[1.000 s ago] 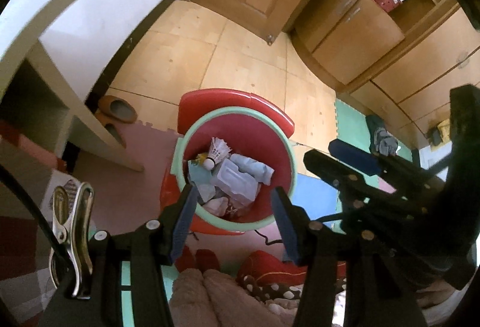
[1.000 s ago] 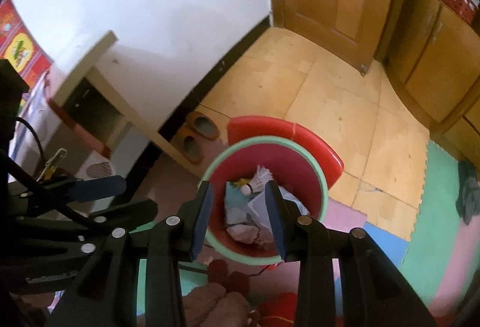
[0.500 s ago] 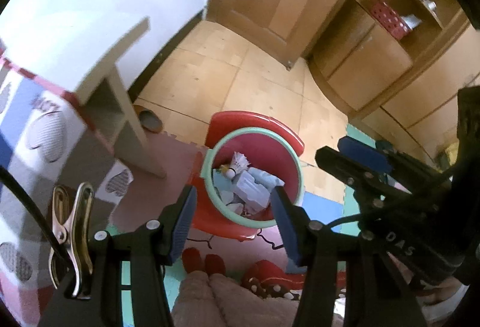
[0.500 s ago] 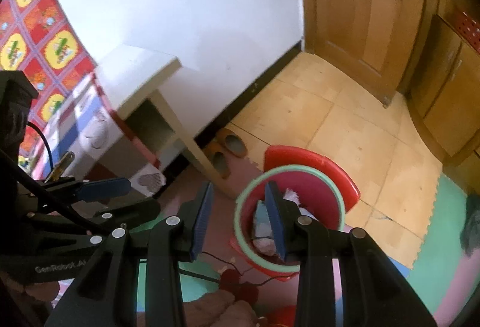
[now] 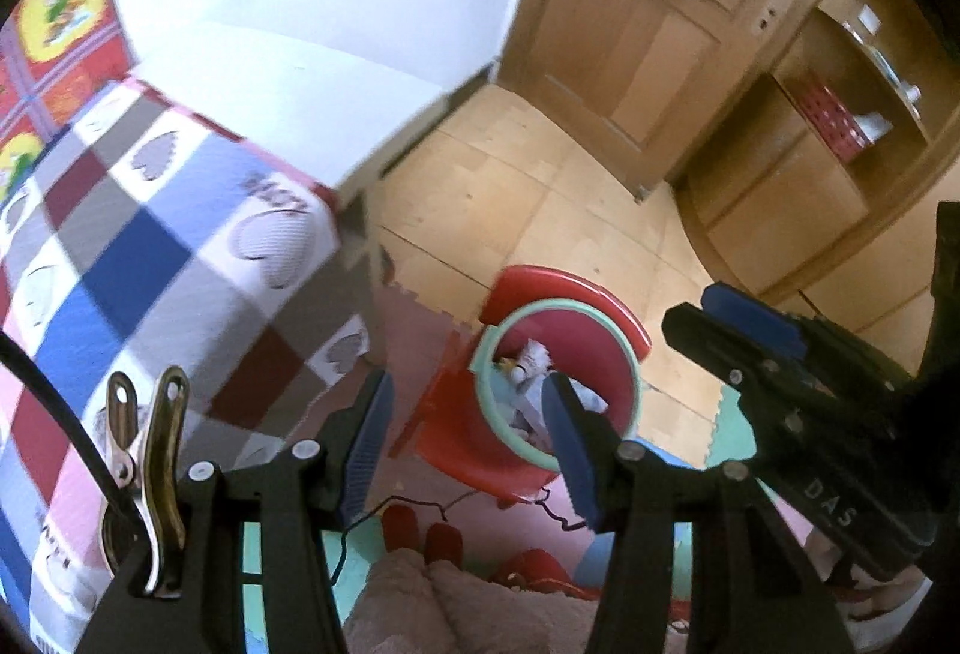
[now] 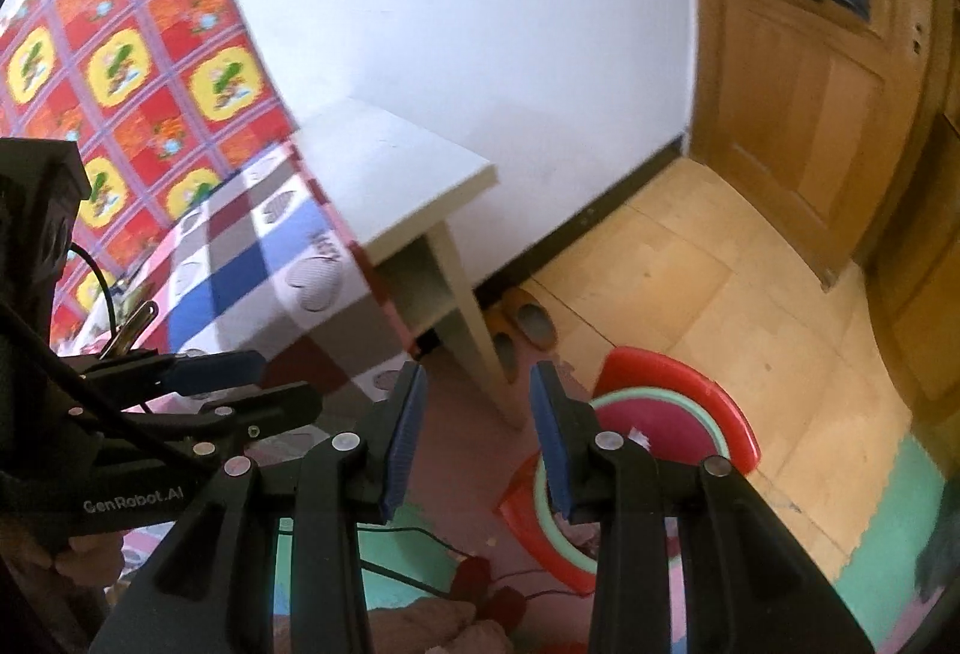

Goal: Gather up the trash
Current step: 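Move both open grippers back from the bucket to the quilt, then lower both grippers toward the pink paper on the quilt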

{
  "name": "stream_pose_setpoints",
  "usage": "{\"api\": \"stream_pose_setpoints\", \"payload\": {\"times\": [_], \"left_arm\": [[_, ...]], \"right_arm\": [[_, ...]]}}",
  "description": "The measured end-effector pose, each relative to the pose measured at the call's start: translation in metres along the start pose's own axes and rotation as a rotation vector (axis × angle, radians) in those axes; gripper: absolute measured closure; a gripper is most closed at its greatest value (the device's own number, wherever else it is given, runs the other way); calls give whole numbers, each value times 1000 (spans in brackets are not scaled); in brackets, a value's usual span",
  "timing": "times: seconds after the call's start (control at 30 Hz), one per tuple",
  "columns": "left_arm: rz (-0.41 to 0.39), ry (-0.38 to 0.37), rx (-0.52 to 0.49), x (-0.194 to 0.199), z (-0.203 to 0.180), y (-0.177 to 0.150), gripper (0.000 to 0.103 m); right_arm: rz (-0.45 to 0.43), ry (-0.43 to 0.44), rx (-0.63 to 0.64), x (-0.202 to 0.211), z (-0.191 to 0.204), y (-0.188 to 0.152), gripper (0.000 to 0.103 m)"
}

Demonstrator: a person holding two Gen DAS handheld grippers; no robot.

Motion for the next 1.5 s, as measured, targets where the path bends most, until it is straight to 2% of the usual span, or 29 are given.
{"api": "stream_pose_setpoints", "payload": {"times": [0.4,0.67,0.9,1.37,1.5], "left_arm": [[-86,112,150,56,51,-18,49],[-137,202,289,102,109,-41,49],[-182,275,383,142,167,-62,49],[-222,364,549,197,273,-99,49],[-228,362,577,204,296,-105,49]], "right_arm": [[-19,145,140,1,67,18,66],[-8,227,243,-3,121,26,66],[29,287,281,-17,171,31,66],[64,350,437,-33,279,29,66],[79,363,460,-40,305,28,66]]}}
Point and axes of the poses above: each gripper's, at about its wrist camera, not at the fingertips, and x roughly against the way its jaws point, z to its left, y to its top, the point moved 4 cm from there along -x, roughly the way its jaws point, and after that the axes turned 7 degrees about -y, right-handed, at the moved point
